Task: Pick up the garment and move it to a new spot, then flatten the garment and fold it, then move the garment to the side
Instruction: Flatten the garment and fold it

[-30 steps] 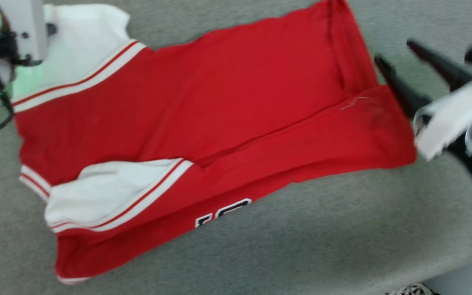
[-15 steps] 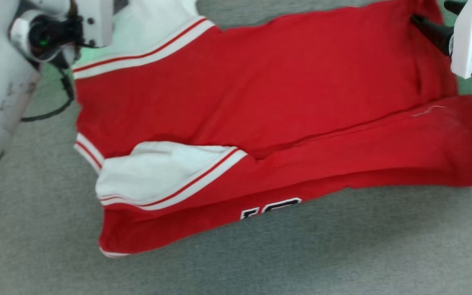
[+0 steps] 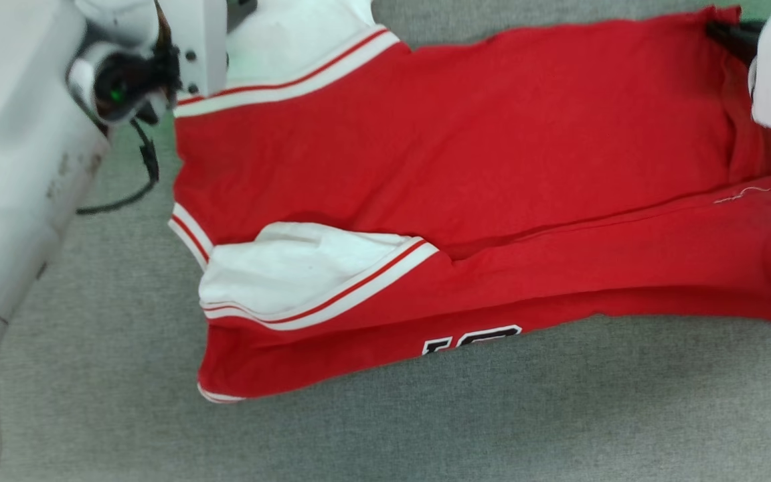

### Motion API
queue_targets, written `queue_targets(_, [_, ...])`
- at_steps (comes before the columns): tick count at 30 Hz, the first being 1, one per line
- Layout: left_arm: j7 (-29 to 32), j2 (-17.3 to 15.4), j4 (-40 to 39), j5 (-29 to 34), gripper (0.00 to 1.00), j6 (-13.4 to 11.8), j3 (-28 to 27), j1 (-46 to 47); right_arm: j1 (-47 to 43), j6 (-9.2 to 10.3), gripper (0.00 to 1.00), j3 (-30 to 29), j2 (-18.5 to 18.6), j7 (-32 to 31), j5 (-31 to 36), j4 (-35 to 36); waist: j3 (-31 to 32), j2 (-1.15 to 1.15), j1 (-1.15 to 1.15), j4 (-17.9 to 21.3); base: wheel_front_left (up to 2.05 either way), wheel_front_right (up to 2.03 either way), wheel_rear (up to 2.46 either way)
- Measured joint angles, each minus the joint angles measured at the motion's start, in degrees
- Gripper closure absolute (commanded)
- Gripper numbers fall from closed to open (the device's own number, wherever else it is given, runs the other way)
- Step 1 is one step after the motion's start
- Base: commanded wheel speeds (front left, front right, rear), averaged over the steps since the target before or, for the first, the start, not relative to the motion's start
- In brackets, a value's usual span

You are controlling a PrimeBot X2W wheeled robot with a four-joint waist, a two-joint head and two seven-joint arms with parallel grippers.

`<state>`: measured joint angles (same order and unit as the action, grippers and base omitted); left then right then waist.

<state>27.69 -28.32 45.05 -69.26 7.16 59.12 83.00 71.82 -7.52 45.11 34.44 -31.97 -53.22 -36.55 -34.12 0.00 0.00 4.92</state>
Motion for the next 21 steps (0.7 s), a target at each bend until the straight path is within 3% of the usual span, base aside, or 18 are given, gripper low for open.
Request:
queue_targets(6, [-6.2,-1.67,-8.23,-1.93,1.0,0.16,0.76,-3.5,-3.42,0.0,1.0,2.09,4.28,3.47,-2.33,4.69,4.2,0.0,0.0,-0.79,0.0,0.0,0.0])
queue_targets(10, [-9.76,-4.98,-16.5,-3.94,1.0,0.16,0.91,-7.39,-7.74,-0.01,1.0,2.55,9.16,6.02,-4.23,10.5,7.49,0.0,0.0,-1.61,0.0,0.0,0.0])
queue_targets(16, [-15.08,-13.95,-33.05,-7.03,1.0,0.16,1.32,-16.64,-18.19,0.0,1.0,0.92,15.78,8.49,-8.42,17.27,11.84,0.0,0.0,-3.08,0.0,0.0,0.0])
queue_targets(17, [-15.08,-13.95,-33.05,-7.03,1.0,0.16,1.32,-16.64,-18.19,0.0,1.0,0.92,15.78,8.49,-8.42,17.27,11.84,0.0,0.0,-3.08,0.0,0.0,0.0])
queue_targets(18, [-17.42,-17.22,-38.11,-7.43,1.0,0.18,1.75,-20.69,-22.04,-0.01,1.0,0.0,17.0,9.68,-10.01,19.19,12.9,0.0,0.0,-3.53,0.0,0.0,0.0])
queue_targets(21, [-21.79,-21.9,-43.9,-7.59,1.0,0.16,2.35,-26.86,-27.34,-0.01,1.0,-1.57,18.89,12.04,-10.36,20.98,14.05,0.0,0.0,-4.18,0.0,0.0,0.0])
